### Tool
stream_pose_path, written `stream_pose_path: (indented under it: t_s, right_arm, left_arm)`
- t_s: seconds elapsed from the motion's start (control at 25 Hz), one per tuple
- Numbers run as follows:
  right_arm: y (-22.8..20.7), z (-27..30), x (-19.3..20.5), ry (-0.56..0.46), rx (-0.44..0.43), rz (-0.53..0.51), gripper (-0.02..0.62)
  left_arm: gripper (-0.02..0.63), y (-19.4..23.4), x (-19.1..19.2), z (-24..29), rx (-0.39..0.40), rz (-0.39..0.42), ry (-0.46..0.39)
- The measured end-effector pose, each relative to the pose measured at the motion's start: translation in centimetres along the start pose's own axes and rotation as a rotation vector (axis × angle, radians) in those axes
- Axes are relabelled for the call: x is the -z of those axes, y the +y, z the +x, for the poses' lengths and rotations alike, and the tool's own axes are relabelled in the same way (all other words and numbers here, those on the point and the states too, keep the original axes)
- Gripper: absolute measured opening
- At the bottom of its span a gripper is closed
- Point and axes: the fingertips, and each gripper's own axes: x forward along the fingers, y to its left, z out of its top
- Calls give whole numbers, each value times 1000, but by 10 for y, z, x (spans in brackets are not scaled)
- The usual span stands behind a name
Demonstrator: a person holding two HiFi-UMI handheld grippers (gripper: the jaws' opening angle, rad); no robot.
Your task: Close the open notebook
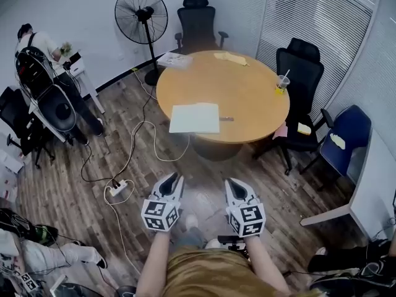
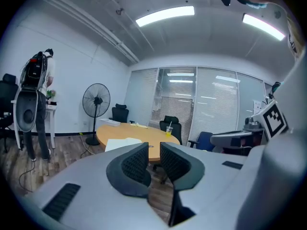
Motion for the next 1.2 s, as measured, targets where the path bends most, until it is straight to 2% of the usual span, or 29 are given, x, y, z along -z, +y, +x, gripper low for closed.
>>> stream_pose_path:
  t_s: [0.24, 0.48, 0.76, 0.96, 1.2]
  right_arm:
    - [0, 6, 1, -5, 0, 12, 11]
    - [-19, 28, 2, -1, 19, 15, 11]
    - [-58, 97, 1, 48, 32, 9, 11]
    - [-85, 168, -13, 63, 33, 4, 11]
    - [-104, 236, -19, 97, 48, 8, 11]
  left_arm:
    - [91, 12, 3, -4, -25, -40, -3]
    - [89, 29, -1, 23, -25, -89, -20]
    - [81, 62, -14, 102, -6, -129, -18]
    - [81, 113, -30, 162, -18, -154, -20]
    - [81, 175, -32, 216, -32, -186, 13]
